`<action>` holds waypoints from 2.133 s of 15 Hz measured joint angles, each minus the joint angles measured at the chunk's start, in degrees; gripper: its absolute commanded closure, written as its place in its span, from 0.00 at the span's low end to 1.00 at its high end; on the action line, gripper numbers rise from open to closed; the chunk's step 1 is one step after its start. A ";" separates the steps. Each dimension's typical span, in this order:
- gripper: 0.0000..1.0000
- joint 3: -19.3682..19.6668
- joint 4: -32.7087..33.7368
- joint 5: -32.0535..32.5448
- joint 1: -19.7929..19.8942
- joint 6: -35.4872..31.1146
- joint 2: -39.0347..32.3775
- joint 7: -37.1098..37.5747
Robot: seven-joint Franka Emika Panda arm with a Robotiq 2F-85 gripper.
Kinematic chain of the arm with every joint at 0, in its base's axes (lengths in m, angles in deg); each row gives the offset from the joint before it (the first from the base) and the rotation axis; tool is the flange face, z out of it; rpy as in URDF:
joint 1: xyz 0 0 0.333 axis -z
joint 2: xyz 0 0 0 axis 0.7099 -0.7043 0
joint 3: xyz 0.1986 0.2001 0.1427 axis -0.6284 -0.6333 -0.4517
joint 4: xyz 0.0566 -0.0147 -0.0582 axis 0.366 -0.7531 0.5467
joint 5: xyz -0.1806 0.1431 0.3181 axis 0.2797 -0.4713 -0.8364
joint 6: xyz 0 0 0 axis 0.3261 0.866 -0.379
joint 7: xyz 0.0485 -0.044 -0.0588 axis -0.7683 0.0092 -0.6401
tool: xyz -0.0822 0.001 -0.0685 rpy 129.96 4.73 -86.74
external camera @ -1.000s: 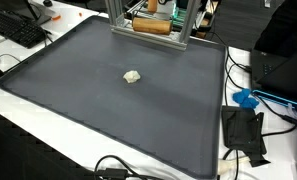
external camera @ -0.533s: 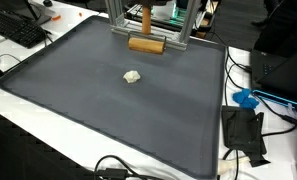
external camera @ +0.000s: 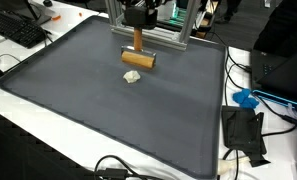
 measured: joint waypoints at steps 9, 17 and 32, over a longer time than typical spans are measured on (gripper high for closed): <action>0.66 1.01 4.74 3.63 0.04 0.49 -7.78 1.99; 0.66 1.50 7.18 3.91 -0.06 0.49 -10.35 3.54; 0.66 2.46 7.81 3.60 -0.50 0.66 -11.65 9.01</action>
